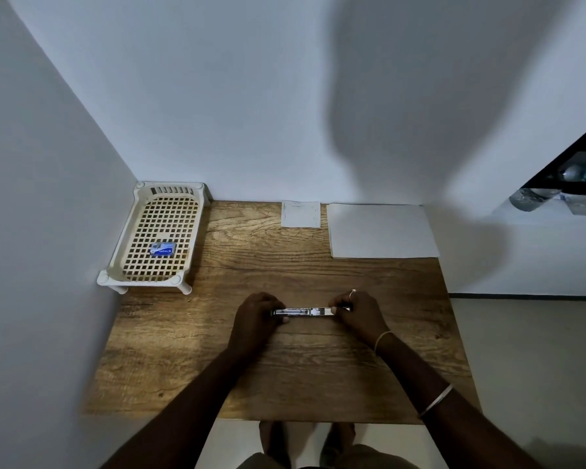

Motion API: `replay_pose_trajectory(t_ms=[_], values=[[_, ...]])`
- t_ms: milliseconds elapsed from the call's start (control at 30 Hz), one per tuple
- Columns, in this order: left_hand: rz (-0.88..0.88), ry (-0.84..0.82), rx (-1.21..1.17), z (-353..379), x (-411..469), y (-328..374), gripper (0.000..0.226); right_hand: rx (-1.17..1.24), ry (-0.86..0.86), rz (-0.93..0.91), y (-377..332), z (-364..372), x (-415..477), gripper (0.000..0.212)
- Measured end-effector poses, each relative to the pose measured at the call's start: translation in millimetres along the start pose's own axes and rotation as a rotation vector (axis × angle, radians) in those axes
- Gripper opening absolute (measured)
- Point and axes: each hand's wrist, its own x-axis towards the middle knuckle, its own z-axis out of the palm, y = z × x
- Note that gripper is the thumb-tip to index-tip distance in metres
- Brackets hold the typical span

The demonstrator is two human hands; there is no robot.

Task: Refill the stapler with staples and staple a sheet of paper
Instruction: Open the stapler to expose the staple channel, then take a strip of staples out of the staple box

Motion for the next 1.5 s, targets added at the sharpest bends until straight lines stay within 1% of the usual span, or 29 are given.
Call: replay_pose_trajectory(t_ms=[200,367,433,467,533,567,600,667,733,833,967,1067,1167,1233,1300,1400,1500], values=[[0.000,-0.028,0.009,1,0,-3,0.023,-0.081,-0.024,-0.003,-3,2,1,0.009],[-0.009,-0.036,0.014,1,0,-4,0.027,-0.093,-0.070,0.000,-3,-2,2,0.010],[-0.001,-0.047,0.026,0,0,-5,0.036,-0.101,-0.092,-0.008,-3,-6,2,0.017],[0.003,-0.061,0.025,-1,-1,-5,0.044,-0.099,-0.096,-0.010,-3,-9,2,0.020],[0.014,-0.084,0.009,-8,-2,-6,0.061,-0.079,-0.079,-0.012,-2,-14,0,0.023],[0.021,-0.077,-0.008,-13,-2,-6,0.065,-0.070,-0.059,-0.012,-1,-18,-1,0.022],[0.032,-0.048,-0.029,-21,-3,-7,0.064,-0.064,-0.036,-0.015,0,-22,-1,0.022],[0.042,0.053,-0.081,-40,-2,-11,0.049,-0.055,0.009,-0.033,-1,-32,-2,0.023],[0.009,0.157,-0.127,-65,0,-16,0.037,-0.063,0.051,-0.077,-9,-40,2,0.022],[-0.048,0.279,-0.165,-104,8,-27,0.033,-0.071,0.076,-0.189,-38,-39,17,0.021],[-0.083,0.399,-0.136,-149,18,-42,0.026,-0.079,0.026,-0.380,-98,-14,47,0.024],[-0.140,0.442,-0.117,-173,23,-58,0.029,-0.145,-0.034,-0.499,-147,19,69,0.032],[-0.257,0.495,-0.069,-193,27,-78,0.034,-0.256,-0.106,-0.585,-194,56,85,0.037],[-0.355,0.485,-0.047,-203,30,-88,0.039,-0.292,-0.112,-0.621,-221,78,94,0.038],[-0.413,0.444,-0.026,-209,33,-96,0.044,-0.295,-0.099,-0.646,-242,97,102,0.038],[-0.459,0.398,-0.006,-214,37,-106,0.047,-0.302,-0.103,-0.661,-267,124,112,0.043],[-0.483,0.340,0.020,-216,44,-111,0.047,-0.405,-0.131,-0.705,-283,150,120,0.052]])
